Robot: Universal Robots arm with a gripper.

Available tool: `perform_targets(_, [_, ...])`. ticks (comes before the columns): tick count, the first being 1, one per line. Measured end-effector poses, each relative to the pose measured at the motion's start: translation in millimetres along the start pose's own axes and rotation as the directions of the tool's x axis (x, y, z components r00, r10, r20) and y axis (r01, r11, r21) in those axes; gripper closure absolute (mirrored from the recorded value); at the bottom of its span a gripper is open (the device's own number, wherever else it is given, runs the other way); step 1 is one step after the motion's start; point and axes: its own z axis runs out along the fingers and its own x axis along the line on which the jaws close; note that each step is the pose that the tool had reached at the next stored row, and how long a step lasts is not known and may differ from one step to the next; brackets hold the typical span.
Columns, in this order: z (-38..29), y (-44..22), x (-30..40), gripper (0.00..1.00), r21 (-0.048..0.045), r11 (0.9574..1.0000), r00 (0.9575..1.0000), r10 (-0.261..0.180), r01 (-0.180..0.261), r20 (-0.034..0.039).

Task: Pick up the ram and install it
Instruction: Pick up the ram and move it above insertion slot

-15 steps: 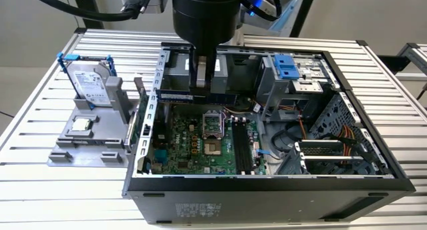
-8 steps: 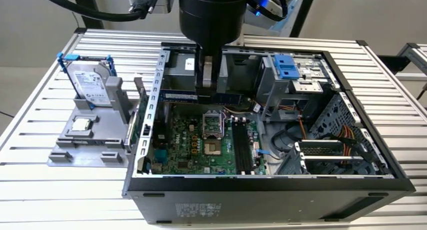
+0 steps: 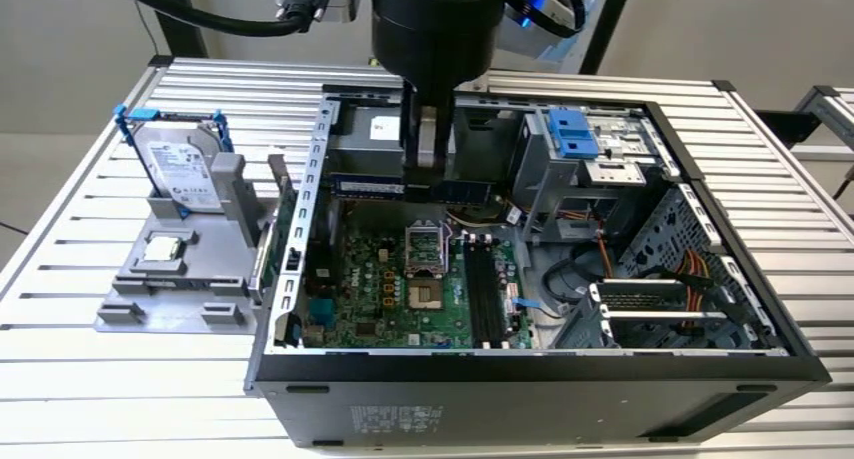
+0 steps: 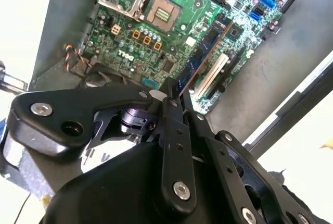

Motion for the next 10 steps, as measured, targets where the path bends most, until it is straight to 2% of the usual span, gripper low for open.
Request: perform_targets(10, [-0.3, -16.4, -7.1, 1.0, 0.0, 1.0, 1.0, 0.0, 0.0, -0.0001])
